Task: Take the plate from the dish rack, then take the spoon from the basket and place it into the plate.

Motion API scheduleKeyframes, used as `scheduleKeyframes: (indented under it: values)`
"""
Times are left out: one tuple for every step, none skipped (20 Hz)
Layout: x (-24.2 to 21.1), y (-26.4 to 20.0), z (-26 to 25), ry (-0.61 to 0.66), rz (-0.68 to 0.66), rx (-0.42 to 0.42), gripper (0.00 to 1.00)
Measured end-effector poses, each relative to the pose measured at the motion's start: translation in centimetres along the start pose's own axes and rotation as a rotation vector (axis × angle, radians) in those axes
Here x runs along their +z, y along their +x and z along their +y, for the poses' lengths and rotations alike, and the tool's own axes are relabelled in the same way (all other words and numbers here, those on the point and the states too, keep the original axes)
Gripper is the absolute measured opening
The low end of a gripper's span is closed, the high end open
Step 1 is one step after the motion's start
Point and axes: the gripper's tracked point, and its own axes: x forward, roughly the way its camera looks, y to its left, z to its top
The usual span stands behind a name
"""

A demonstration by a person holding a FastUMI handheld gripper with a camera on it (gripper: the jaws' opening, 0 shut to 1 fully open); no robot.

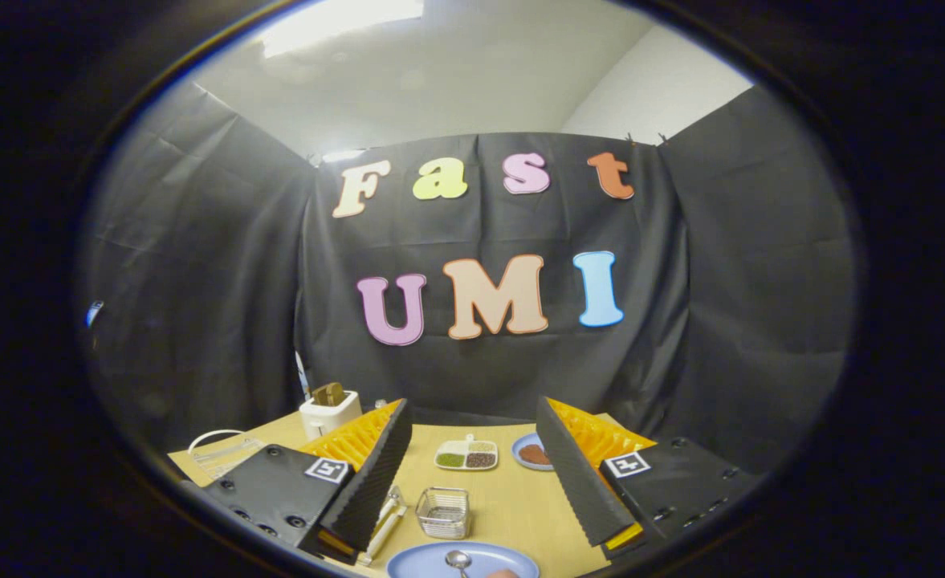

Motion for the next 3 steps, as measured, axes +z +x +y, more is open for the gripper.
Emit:
scheduleKeyframes:
  values:
    - [0.22,0.12,-0.10,0.004,-0.008,-0.001,0.99]
    - [0.45,0.17,-0.16,0.006,-0.014,-0.003,0.99]
    - [0.28,0.10,-0.25,0.006,-0.011,-0.006,0.99]
